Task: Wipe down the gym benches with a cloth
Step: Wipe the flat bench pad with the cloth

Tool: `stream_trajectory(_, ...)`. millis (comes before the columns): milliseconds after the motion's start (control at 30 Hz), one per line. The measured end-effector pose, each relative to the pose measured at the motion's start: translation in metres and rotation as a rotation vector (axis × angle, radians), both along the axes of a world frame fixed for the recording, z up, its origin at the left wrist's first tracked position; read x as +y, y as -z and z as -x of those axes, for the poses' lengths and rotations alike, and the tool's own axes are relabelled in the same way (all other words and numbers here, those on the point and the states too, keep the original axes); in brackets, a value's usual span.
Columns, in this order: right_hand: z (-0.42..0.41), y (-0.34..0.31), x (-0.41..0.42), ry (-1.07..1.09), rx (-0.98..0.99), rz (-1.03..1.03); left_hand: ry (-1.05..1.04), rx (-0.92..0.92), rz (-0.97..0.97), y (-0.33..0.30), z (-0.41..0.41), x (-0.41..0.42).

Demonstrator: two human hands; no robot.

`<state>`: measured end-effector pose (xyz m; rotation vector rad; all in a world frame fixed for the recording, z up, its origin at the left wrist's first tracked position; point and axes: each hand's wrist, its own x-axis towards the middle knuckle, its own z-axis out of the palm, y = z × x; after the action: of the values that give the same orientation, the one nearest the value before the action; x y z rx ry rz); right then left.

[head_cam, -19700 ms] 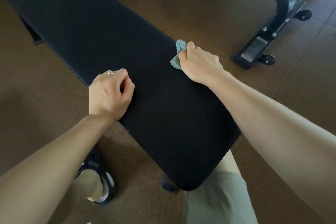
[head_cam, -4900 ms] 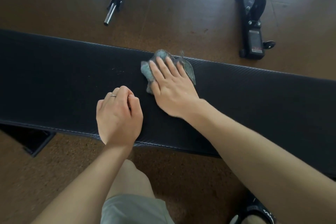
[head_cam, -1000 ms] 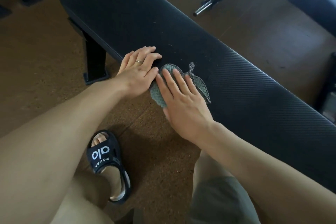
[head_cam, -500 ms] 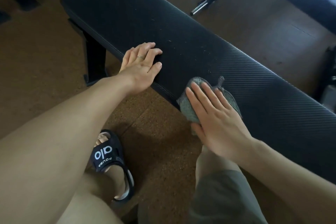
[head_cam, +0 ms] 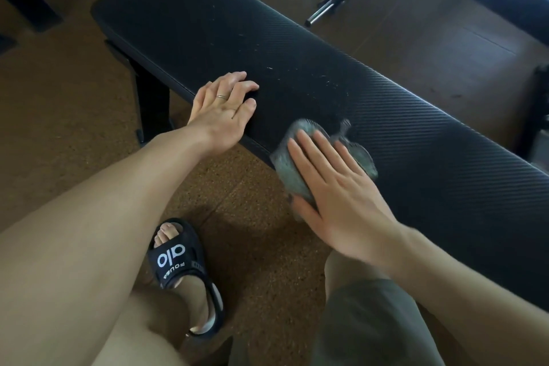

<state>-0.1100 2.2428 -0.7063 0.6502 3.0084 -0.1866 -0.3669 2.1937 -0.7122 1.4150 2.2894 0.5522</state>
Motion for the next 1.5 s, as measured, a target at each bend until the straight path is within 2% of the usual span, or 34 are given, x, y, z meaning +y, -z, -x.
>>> stream_trajectory(133, -0.025, 0.001, -0.002, -0.041, -0.053, -0.038, 0.01, -0.015, -0.012, 0.002, 0.001, -0.001)
stream_trajectory(233, 0.02, 0.0, 0.016, -0.053, -0.041, -0.032, 0.01, -0.016, -0.017, 0.002, 0.001, 0.0)
stream_trajectory(367, 0.094, -0.004, 0.05, 0.023, -0.02, 0.096, 0.018, -0.028, -0.022, 0.001, 0.002, -0.003)
stream_trajectory(467, 0.116, -0.006, 0.06, 0.032, -0.041, 0.121, 0.024, -0.026, -0.018, 0.001, 0.003, -0.004)
stream_trajectory(733, -0.011, -0.016, 0.027, -0.038, -0.138, 0.045, 0.019, -0.015, 0.003, -0.003, 0.0, -0.005)
stream_trajectory(833, -0.006, -0.017, 0.043, -0.043, -0.106, 0.058, 0.021, 0.001, 0.023, -0.004, 0.0, -0.005)
stream_trajectory(933, 0.037, -0.01, 0.086, 0.05, -0.043, 0.037, 0.017, -0.01, 0.023, -0.004, 0.0, -0.004)
stream_trajectory(1033, 0.084, -0.007, 0.135, 0.255, -0.05, 0.085, 0.012, -0.015, 0.009, -0.005, -0.001, -0.003)
stream_trajectory(1133, 0.102, -0.006, 0.138, 0.345, -0.056, 0.124, 0.011, -0.012, 0.003, -0.004, 0.001, -0.003)
stream_trajectory(1333, 0.04, -0.01, 0.045, 0.077, -0.042, 0.059, 0.01, 0.046, 0.009, 0.001, -0.001, -0.002)
stream_trajectory(1500, 0.059, -0.005, 0.07, -0.008, -0.016, 0.056, 0.005, 0.067, 0.057, -0.001, -0.002, 0.001)
